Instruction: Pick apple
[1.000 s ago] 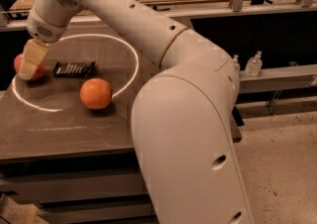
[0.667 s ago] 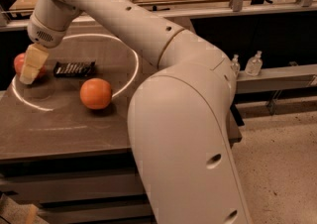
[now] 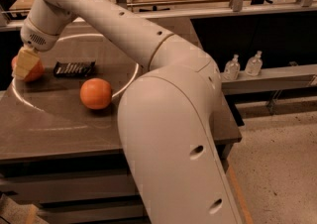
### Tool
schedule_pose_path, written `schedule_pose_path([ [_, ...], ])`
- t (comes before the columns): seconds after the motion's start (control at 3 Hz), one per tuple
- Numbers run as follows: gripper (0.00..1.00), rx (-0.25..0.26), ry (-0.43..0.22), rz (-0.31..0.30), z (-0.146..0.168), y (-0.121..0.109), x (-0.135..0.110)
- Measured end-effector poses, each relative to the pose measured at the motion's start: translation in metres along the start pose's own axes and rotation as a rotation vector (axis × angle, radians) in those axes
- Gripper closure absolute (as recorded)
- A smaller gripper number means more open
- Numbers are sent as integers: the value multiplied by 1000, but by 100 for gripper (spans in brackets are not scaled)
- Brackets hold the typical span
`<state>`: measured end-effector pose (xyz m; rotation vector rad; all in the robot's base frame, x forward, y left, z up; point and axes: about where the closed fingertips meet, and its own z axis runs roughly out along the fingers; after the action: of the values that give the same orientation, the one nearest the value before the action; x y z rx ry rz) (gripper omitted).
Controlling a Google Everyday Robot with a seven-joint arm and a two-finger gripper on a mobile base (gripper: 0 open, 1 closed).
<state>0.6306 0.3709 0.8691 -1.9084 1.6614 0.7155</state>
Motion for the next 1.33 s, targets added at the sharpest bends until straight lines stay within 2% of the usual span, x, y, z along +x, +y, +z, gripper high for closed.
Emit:
schedule_pose_path([
  [0.33,70,-26,-39,-7,8,0,-10],
  [0.67,93,19,-72,-13,-15,-5,-7],
  [1.0,100,157,-51,-12,-87,-8,9],
  [1.33,100,239,-61,-11,-138,-5,20],
])
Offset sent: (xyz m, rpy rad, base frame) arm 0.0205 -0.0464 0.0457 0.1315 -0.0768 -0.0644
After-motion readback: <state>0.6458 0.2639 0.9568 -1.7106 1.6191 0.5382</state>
